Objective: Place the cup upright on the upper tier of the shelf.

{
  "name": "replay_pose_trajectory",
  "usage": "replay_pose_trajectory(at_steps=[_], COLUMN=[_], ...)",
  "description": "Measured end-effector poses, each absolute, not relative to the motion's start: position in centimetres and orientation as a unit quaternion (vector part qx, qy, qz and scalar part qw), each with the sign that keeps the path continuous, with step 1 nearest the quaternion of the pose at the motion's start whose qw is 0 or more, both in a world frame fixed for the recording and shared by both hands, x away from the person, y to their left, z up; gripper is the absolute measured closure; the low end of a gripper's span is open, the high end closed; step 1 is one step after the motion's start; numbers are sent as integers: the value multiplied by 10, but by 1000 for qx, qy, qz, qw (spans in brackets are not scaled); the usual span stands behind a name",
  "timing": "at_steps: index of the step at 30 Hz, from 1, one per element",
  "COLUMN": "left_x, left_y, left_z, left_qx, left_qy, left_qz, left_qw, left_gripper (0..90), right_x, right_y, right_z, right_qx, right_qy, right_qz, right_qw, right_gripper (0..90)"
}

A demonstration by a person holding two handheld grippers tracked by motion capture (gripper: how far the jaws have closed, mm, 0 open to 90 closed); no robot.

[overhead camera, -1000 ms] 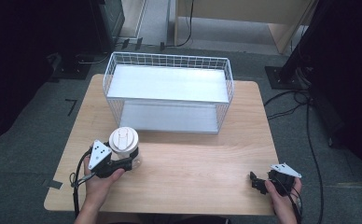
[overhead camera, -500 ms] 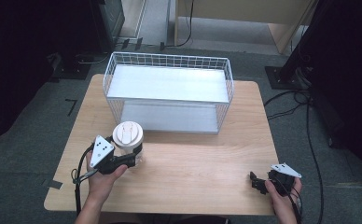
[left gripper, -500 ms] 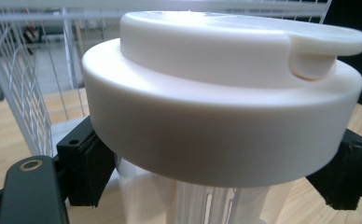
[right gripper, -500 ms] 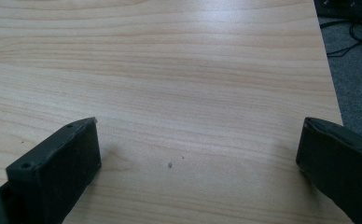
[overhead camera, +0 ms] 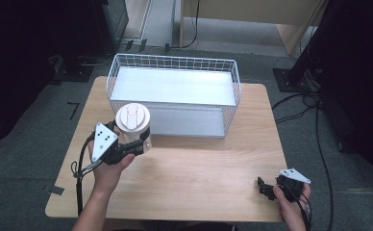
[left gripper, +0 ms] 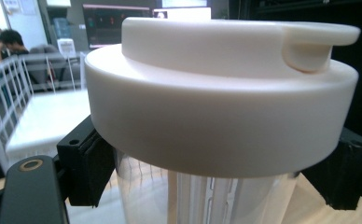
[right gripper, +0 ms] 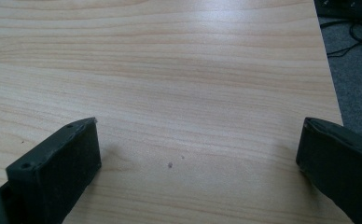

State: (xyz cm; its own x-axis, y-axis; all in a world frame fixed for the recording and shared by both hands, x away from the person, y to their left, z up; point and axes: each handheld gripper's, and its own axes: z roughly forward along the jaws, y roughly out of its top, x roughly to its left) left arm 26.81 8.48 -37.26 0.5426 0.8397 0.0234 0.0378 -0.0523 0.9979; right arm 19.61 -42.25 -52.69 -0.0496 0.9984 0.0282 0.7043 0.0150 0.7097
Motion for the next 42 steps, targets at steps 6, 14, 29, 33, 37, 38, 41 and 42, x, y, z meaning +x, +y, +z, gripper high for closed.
replay_pose_trajectory(at_steps=[6, 14, 29, 33, 37, 38, 41, 42], left_x=[279, 292, 341, 362, 372, 375, 385, 388], left_y=[76, 68, 54, 49, 47, 46, 42, 41], left_z=[-344, -303, -278, -279, -282, -283, -286, -288], left_qx=[624, 603, 591, 593, 593, 593, 593, 594], left_qy=[333, 311, 316, 323, 331, 334, 342, 344], left_qz=[352, 365, 389, 394, 395, 395, 395, 396], left_qw=[613, 638, 632, 623, 618, 618, 612, 610], left_gripper=[152, 152, 153, 153, 153, 153, 153, 153], right_x=[196, 196, 196, 196, 196, 196, 196, 196], right_y=[-423, -423, -422, -422, -422, -423, -423, -423], right_z=[-527, -527, -527, -527, -527, -527, -527, -527], right_qx=[638, 636, 635, 634, 635, 634, 634, 634], right_qy=[666, 668, 669, 670, 670, 670, 670, 670], right_qz=[289, 289, 290, 290, 290, 290, 290, 290], right_qw=[256, 256, 255, 255, 254, 255, 255, 254], right_gripper=[0, 0, 0, 0, 0, 0, 0, 0])
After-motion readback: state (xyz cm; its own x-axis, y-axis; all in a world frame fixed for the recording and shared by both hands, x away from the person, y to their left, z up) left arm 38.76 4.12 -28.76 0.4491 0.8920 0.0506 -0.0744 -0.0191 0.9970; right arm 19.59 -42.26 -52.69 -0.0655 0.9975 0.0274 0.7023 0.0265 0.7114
